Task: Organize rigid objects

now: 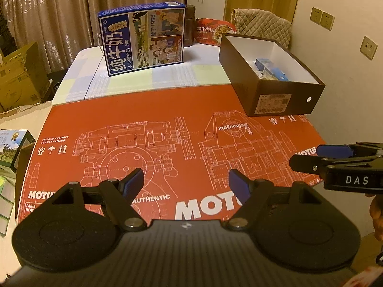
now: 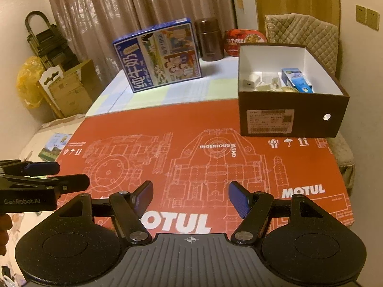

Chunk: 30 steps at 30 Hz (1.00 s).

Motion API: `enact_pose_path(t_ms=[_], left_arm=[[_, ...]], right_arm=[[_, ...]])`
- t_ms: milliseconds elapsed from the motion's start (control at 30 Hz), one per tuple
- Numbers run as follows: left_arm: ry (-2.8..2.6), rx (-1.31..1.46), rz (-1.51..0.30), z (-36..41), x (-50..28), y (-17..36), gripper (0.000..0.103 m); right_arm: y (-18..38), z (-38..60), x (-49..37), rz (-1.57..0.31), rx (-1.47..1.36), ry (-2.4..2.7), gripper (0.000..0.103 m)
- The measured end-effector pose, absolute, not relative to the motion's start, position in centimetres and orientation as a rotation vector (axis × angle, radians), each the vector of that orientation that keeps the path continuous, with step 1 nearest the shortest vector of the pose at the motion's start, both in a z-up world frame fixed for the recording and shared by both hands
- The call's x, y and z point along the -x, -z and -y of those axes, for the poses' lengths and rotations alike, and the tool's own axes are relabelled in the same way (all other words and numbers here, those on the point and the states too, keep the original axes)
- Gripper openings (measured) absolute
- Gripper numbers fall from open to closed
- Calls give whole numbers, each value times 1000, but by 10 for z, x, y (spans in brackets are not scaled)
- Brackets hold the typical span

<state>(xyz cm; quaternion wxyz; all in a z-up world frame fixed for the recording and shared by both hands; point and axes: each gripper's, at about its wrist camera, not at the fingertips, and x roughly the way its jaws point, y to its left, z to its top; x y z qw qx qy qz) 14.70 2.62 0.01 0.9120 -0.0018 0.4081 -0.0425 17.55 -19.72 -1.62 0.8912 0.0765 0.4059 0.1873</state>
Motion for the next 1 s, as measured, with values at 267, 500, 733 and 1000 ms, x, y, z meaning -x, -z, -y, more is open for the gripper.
enact_pose_path(t_ms=[267, 500, 733, 1000], left_arm=[[92, 4, -831, -29, -134, -1, 75], [93, 9, -824, -33, -128, -3, 75], [93, 12, -823, -35, -126, -3, 75], [95, 15, -829, -36, -125, -1, 75]], right_arm=[[15, 187, -161, -840, -149, -407, 67], [14, 183, -157, -837, -144, -407, 67], [14, 179, -155, -838, -138, -411, 67], [16, 176, -155, -844, -137, -411, 67]])
